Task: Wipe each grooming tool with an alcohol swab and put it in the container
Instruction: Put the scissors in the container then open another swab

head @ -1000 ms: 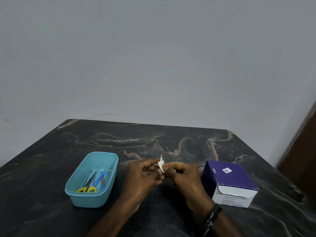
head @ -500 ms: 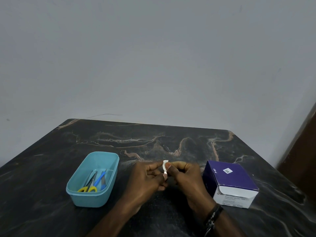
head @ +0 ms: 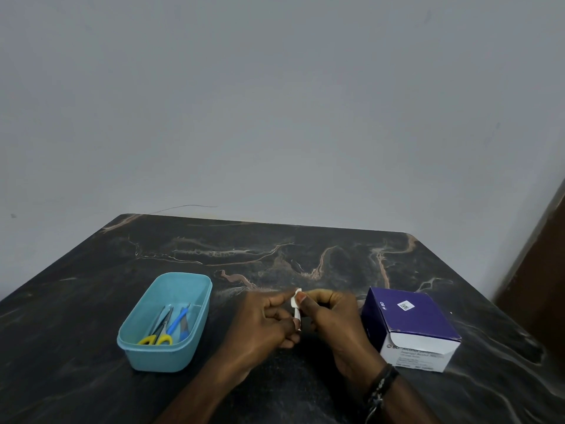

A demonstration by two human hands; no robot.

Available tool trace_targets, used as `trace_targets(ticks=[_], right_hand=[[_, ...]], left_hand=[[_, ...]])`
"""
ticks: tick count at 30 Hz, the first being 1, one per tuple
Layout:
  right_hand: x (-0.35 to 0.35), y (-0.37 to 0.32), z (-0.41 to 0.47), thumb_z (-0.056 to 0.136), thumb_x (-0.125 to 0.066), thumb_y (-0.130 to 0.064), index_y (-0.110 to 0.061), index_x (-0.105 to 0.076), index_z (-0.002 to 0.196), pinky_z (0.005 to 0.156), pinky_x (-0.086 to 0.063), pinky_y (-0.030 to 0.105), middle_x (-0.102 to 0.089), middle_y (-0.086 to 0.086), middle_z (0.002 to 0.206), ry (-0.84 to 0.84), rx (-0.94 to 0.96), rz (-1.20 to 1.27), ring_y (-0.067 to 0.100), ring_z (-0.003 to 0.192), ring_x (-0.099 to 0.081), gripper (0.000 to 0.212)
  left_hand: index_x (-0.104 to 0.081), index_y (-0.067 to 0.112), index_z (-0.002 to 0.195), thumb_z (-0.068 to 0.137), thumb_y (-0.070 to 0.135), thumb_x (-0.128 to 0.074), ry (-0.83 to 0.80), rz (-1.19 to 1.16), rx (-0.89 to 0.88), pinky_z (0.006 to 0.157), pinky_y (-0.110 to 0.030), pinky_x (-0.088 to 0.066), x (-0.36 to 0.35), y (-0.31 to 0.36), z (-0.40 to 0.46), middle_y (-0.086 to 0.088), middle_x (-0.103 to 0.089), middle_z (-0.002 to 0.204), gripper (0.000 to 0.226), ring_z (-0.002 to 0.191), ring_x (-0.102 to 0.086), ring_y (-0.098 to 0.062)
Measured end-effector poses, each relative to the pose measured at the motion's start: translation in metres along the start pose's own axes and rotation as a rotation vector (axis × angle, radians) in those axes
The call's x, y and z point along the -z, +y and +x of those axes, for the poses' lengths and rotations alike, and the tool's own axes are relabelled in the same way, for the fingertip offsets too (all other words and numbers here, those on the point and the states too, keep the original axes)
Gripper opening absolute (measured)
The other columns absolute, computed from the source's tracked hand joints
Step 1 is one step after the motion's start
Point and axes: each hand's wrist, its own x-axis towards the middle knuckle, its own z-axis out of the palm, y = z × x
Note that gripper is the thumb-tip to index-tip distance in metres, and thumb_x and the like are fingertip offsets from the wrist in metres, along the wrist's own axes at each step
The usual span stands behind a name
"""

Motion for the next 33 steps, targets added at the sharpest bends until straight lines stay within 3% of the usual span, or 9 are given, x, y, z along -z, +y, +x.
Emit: trace_targets(ticks=[4, 8, 14, 18, 22, 25, 28, 30, 33], right_hand=[[-0.0003, -0.0007, -0.0002, 0.088, -0.067, -0.015, -0.002, -0.073, 0.075, 0.056, -0.048, 0.019, -0.071, 0.01, 0.068, -0.044, -0.009, -0.002, 0.011, 0.059, -0.064, 0.019], [-0.0005, 0.0009, 0.0006, 0.087, -0.068, -0.015, 0.001, -0.072, 0.074, 0.06, -0.049, 0.028, -0.07, 0.015, 0.071, -0.057, -0.023, -0.022, 0.019, 0.062, -0.06, 0.021], [0.0001, 0.0006, 0.0012, 0.088, -0.067, -0.015, 0.003, -0.07, 0.076, 0.055, -0.049, 0.028, -0.067, 0.016, 0.068, -0.029, -0.043, 0.021, 0.02, 0.059, -0.059, 0.022], [-0.0006, -0.0001, 0.0002, 0.089, -0.066, -0.015, 0.003, -0.07, 0.077, 0.056, -0.05, 0.026, -0.068, 0.013, 0.067, -0.037, -0.047, 0.024, 0.017, 0.059, -0.061, 0.022], [-0.0026, -0.0013, 0.0004, 0.089, -0.066, -0.015, 0.001, -0.07, 0.076, 0.066, -0.053, 0.038, -0.07, 0.02, 0.074, -0.034, -0.052, 0.017, 0.027, 0.065, -0.063, 0.021], [-0.0041, -0.0007, -0.0005, 0.088, -0.066, -0.014, -0.001, -0.071, 0.073, 0.073, -0.054, 0.046, -0.069, 0.027, 0.078, -0.016, -0.041, 0.024, 0.032, 0.068, -0.063, 0.021], [-0.0038, -0.0011, -0.0014, 0.089, -0.065, -0.014, 0.0, -0.07, 0.075, 0.068, -0.055, 0.038, -0.071, 0.021, 0.075, 0.003, -0.02, 0.021, 0.023, 0.065, -0.064, 0.02], [-0.0036, -0.003, -0.0018, 0.09, -0.063, -0.011, 0.0, -0.07, 0.076, 0.057, -0.051, 0.021, -0.069, 0.01, 0.068, 0.019, 0.01, 0.015, 0.009, 0.057, -0.062, 0.018], [-0.0033, -0.0044, -0.0014, 0.09, -0.062, -0.008, -0.004, -0.07, 0.074, 0.051, -0.046, 0.011, -0.068, 0.004, 0.065, 0.036, 0.047, 0.011, 0.0, 0.052, -0.06, 0.018]], left_hand=[[-0.06, 0.025, 0.122, 0.084, -0.002, -0.067, 0.081, 0.0, -0.009, 0.069, -0.035, -0.061, -0.001, -0.0014, 0.0019, -0.012, -0.075, 0.076, 0.047, 0.068, -0.072, -0.019], [-0.053, 0.017, 0.133, 0.084, -0.001, -0.068, 0.095, -0.02, -0.002, 0.068, -0.034, -0.061, -0.0003, -0.0009, 0.0025, -0.01, -0.076, 0.079, 0.054, 0.069, -0.073, -0.019], [-0.048, 0.023, 0.137, 0.085, -0.006, -0.063, -0.004, 0.046, -0.016, 0.071, -0.04, -0.062, -0.0029, 0.0014, -0.0014, -0.009, -0.077, 0.079, 0.061, 0.072, -0.073, -0.028], [-0.046, 0.022, 0.138, 0.084, -0.005, -0.063, 0.014, 0.039, -0.033, 0.068, -0.035, -0.061, -0.0023, 0.003, -0.0016, -0.009, -0.076, 0.076, 0.063, 0.068, -0.072, -0.024], [-0.047, 0.025, 0.136, 0.083, -0.006, -0.064, 0.054, 0.06, -0.041, 0.065, -0.033, -0.061, -0.0018, 0.0034, -0.0004, -0.008, -0.076, 0.072, 0.064, 0.065, -0.072, -0.021], [-0.05, 0.035, 0.122, 0.082, -0.005, -0.064, 0.049, 0.066, -0.05, 0.065, -0.034, -0.06, -0.004, 0.0036, -0.001, -0.007, -0.076, 0.073, 0.059, 0.064, -0.072, -0.018], [-0.059, 0.041, 0.102, 0.081, -0.005, -0.064, 0.081, 0.057, -0.049, 0.068, -0.039, -0.059, -0.0053, 0.002, -0.0002, -0.009, -0.075, 0.071, 0.051, 0.065, -0.071, -0.021], [-0.061, 0.041, 0.097, 0.082, -0.004, -0.064, 0.126, 0.056, -0.04, 0.07, -0.042, -0.06, -0.0056, 0.0002, 0.0012, -0.01, -0.073, 0.07, 0.048, 0.067, -0.071, -0.025], [-0.061, 0.038, 0.094, 0.083, 0.002, -0.069, 0.161, 0.047, -0.037, 0.067, -0.039, -0.06, -0.0061, -0.0011, 0.0019, -0.008, -0.073, 0.069, 0.038, 0.069, -0.072, -0.026]])
